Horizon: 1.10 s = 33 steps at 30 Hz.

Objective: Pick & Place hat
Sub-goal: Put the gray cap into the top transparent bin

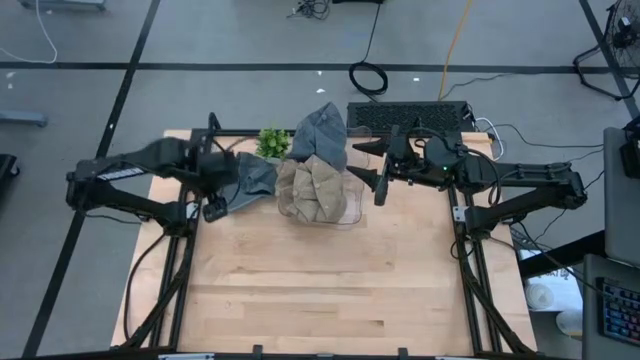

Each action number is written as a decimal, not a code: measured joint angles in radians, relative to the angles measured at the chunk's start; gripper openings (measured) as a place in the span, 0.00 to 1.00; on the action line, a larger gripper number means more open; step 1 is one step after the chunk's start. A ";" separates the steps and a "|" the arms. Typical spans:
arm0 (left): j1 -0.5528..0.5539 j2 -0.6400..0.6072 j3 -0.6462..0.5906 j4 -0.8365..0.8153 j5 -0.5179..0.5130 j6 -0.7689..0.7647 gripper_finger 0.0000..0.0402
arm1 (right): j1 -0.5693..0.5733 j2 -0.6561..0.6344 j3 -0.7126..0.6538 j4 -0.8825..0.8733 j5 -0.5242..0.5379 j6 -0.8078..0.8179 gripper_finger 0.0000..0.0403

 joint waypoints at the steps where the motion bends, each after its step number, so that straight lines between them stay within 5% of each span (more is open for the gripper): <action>1: -0.003 0.000 -0.034 0.006 -0.025 0.000 0.71 | 0.000 0.000 0.000 0.000 0.000 0.000 0.66; 18: -0.009 -0.024 -0.500 0.358 -0.070 -0.108 0.67 | 0.000 0.000 0.000 -0.023 0.000 0.004 0.65; 33: -0.029 -0.012 -0.587 0.630 -0.190 -0.274 0.58 | 0.000 0.000 0.000 -0.013 -0.002 0.003 0.65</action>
